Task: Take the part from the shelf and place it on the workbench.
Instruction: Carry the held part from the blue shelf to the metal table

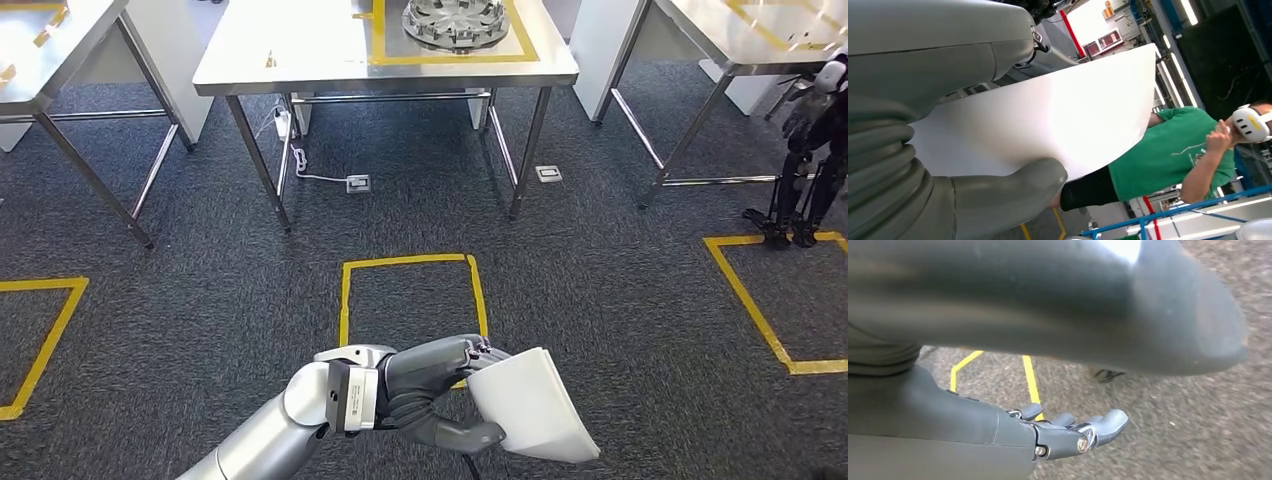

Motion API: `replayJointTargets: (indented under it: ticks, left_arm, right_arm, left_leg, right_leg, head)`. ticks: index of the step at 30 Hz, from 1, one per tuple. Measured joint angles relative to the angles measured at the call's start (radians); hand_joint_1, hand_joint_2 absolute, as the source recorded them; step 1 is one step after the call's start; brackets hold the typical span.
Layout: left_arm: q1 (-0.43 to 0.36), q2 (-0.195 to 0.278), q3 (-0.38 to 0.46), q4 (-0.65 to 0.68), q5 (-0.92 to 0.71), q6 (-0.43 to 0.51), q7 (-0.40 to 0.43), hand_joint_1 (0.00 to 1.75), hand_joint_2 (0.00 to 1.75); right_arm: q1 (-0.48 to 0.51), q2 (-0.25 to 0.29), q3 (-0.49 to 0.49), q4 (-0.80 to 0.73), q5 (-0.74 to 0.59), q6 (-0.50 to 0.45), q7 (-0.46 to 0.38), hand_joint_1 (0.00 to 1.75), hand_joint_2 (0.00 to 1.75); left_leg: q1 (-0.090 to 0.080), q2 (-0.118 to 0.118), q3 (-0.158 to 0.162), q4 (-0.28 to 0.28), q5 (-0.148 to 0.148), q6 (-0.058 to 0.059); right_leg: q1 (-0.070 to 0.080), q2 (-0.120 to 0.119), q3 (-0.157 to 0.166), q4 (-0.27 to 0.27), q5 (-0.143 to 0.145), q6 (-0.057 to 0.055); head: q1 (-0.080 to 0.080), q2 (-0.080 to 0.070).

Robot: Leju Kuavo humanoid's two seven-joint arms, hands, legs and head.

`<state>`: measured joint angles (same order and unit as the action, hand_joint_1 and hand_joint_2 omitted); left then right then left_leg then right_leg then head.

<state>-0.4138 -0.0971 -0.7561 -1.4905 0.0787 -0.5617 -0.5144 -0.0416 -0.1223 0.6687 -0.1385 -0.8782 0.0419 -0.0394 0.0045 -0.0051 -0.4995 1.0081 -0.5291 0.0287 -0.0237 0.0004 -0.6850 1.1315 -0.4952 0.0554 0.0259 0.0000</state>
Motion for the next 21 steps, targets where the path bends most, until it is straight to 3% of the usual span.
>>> replayJointTargets:
  ticks: [2,3,6,8,10,12,13,14,16,17,18,21]
  left_arm:
    - [-0.001,0.001,0.000,0.002,-0.001,0.002,0.000,1.75,1.75]
    - [-0.002,0.001,-0.001,0.002,-0.001,0.003,-0.001,1.75,1.75]
    - [-0.005,0.002,-0.002,0.002,0.000,0.007,-0.003,1.75,1.75]
    - [-0.007,0.002,-0.002,0.002,0.000,0.008,-0.005,1.75,1.75]
    - [-0.007,0.005,-0.002,0.002,0.001,0.010,-0.006,1.75,1.75]
    - [-0.006,0.009,-0.002,0.003,0.002,0.012,-0.006,1.75,1.75]
    - [-0.006,0.010,-0.002,0.003,0.002,0.013,-0.006,1.75,1.75]
    - [-0.006,0.011,-0.002,0.003,0.002,0.014,-0.006,1.75,1.75]
    - [-0.006,0.013,-0.003,0.003,0.002,0.016,-0.007,1.75,1.75]
    - [-0.006,0.015,-0.004,0.003,0.002,0.018,-0.007,1.75,1.75]
    - [-0.006,0.016,-0.006,0.002,0.003,0.019,-0.007,1.75,1.75]
    - [-0.005,0.017,-0.009,0.000,0.003,0.023,-0.008,1.75,1.75]
  right_arm:
    - [0.001,0.000,0.001,0.000,0.000,0.000,0.001,0.00,0.00]
    - [0.001,0.000,0.001,0.000,0.000,0.000,0.002,0.00,0.00]
    - [0.001,0.001,0.002,0.000,-0.001,0.000,0.004,0.00,0.00]
    - [0.001,0.000,0.002,0.000,0.000,-0.001,0.010,0.00,0.00]
    - [0.001,0.000,0.003,0.000,0.000,-0.001,0.023,0.00,0.00]
    - [0.002,0.000,0.005,0.000,0.001,-0.001,0.035,0.00,0.00]
    - [0.002,0.001,0.007,0.000,0.002,-0.001,0.038,0.00,0.00]
    - [0.002,0.001,0.009,0.000,0.003,-0.001,0.039,0.00,0.00]
    - [0.001,0.002,0.014,0.000,0.005,-0.001,0.039,0.00,0.00]
    - [0.001,0.002,0.016,0.000,0.006,-0.002,0.039,0.00,0.00]
    - [0.002,0.003,0.019,0.000,0.007,-0.004,0.039,0.00,0.00]
    - [0.004,0.002,0.027,0.000,0.016,-0.014,0.039,0.00,0.00]
  left_leg:
    - [-0.002,0.001,0.019,0.000,-0.023,-0.013]
    - [-0.003,0.001,0.027,0.001,-0.029,-0.020]
    - [-0.003,0.001,0.040,0.025,-0.032,-0.040]
    - [-0.001,0.001,-0.005,0.110,-0.045,-0.047]
    - [0.000,0.001,-0.092,0.235,-0.093,-0.052]
    - [-0.001,0.001,-0.159,0.291,-0.132,-0.051]
    - [-0.001,0.001,-0.170,0.274,-0.122,-0.047]
    - [-0.003,0.002,-0.166,0.227,-0.087,-0.041]
    - [-0.012,0.013,-0.145,0.104,0.019,-0.022]
    - [-0.015,0.019,-0.137,0.062,0.050,-0.014]
    - [-0.018,0.024,-0.132,0.039,0.065,-0.009]
    - [-0.013,0.008,-0.107,0.026,0.067,0.003]
  right_leg:
    - [0.002,-0.009,0.026,-0.092,0.065,-0.008]
    - [0.003,-0.012,0.031,-0.107,0.074,-0.016]
    - [0.004,-0.008,0.055,-0.108,0.061,-0.045]
    - [0.003,-0.007,0.076,-0.109,0.050,-0.058]
    - [0.005,-0.006,0.091,-0.109,0.034,-0.065]
    - [0.008,-0.003,0.111,-0.109,0.016,-0.067]
    - [0.010,-0.001,0.124,-0.109,0.006,-0.066]
    - [0.011,0.001,0.138,-0.109,-0.004,-0.066]
    - [0.015,0.001,0.164,-0.109,-0.025,-0.063]
    - [0.016,-0.001,0.174,-0.109,-0.036,-0.059]
    - [0.018,-0.003,0.184,-0.108,-0.044,-0.053]
    - [0.019,-0.009,0.202,-0.085,-0.049,-0.034]
  head:
    - [0.003,0.000]
    - [0.004,0.000]
    - [0.001,0.000]
    - [-0.004,0.000]
    - [-0.009,0.000]
    - [-0.012,0.000]
    - [-0.013,0.000]
    - [-0.014,0.000]
    - [-0.016,0.000]
    - [-0.017,0.000]
    - [-0.018,0.000]
    - [-0.017,0.000]
